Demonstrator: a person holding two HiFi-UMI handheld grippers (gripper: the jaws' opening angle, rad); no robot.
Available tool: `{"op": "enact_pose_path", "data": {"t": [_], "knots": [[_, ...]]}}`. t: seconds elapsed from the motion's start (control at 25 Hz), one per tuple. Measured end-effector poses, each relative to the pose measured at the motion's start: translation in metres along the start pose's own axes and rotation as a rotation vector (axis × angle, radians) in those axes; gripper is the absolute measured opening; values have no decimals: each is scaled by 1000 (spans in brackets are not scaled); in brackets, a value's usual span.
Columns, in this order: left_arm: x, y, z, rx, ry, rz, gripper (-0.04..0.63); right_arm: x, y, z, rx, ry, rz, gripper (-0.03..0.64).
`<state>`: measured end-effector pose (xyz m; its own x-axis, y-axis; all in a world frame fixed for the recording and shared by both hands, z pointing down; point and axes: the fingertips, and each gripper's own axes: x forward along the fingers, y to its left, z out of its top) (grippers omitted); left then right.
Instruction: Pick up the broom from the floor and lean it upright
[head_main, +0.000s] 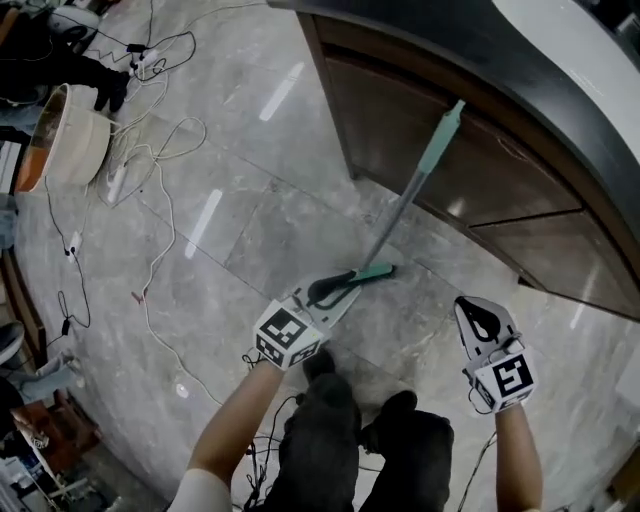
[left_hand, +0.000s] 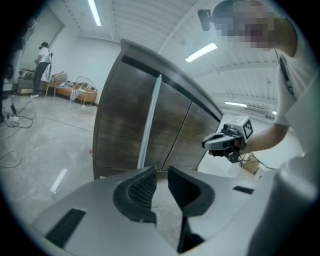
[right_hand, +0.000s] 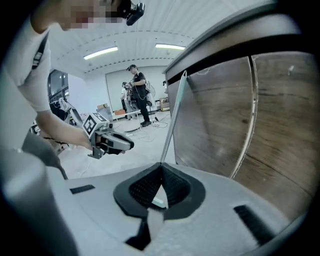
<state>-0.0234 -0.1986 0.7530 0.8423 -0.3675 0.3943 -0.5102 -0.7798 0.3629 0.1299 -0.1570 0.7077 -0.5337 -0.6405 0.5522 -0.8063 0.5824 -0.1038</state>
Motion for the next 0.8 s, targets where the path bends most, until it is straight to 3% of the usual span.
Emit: {"op": "enact_pose_path", "data": {"t": [0.16,0.4,0.8], "knots": [[-52,-44,55,-10,5,32,61,-44,23,47,1,33,12,0],[-146,-122,167,7,57,76,27,-143,59,159,19,71,19,0],[-278,-262,311,-50,42,151,14,-314,131,304,35,82,8,0]]}}
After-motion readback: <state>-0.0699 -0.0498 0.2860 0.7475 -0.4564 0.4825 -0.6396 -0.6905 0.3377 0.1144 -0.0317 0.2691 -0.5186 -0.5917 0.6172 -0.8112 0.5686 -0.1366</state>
